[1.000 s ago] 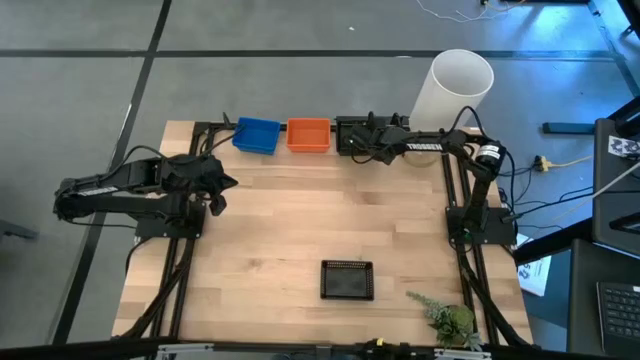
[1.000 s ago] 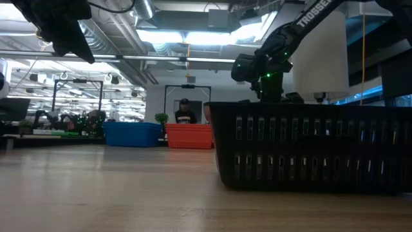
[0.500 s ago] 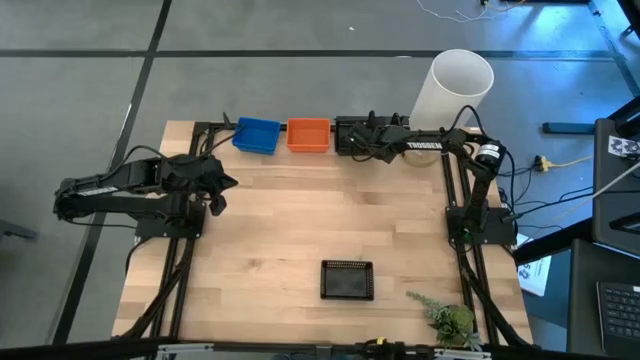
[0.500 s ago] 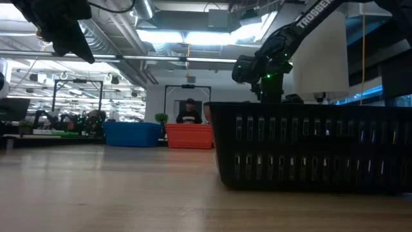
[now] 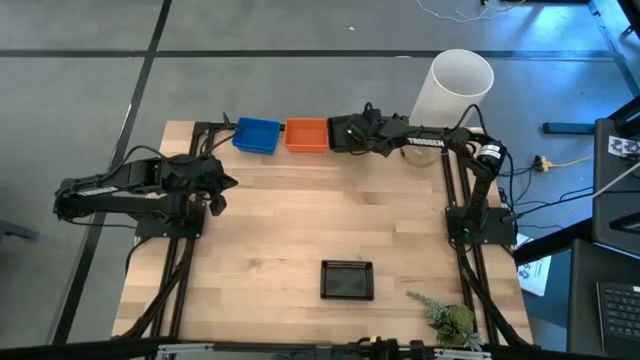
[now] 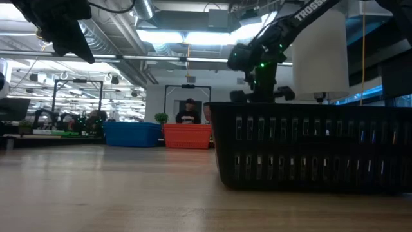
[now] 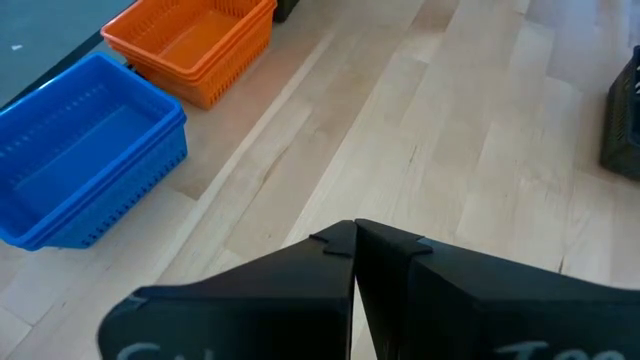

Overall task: Stack baskets by color
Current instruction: Stack the middle black bin on the top black bin

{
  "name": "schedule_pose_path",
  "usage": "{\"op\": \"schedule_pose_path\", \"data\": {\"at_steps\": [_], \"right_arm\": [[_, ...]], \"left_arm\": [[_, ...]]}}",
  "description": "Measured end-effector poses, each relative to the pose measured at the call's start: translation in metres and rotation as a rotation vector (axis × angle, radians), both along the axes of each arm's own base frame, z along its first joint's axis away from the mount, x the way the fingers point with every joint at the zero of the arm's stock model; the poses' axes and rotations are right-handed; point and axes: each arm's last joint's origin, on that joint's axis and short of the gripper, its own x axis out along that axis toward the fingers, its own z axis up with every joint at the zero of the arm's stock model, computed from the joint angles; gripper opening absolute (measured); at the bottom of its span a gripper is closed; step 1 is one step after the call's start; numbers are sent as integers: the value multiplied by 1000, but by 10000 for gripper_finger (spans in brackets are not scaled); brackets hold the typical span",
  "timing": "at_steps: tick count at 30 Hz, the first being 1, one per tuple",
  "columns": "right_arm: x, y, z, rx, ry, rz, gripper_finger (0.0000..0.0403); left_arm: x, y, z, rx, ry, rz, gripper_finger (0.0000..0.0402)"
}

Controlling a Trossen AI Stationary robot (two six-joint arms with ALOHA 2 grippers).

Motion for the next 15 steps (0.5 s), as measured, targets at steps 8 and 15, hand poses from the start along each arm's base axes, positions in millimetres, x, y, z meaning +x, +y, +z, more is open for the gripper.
{"op": "schedule_pose_path", "data": {"at_steps": [8, 15], "right_arm": [[1, 1, 23, 95, 35, 22, 6], [1, -3, 27, 190, -28, 53, 6]], "left_arm": [[0, 0, 0, 0, 1, 0, 0], [0, 0, 0, -1, 4, 0, 0]]}}
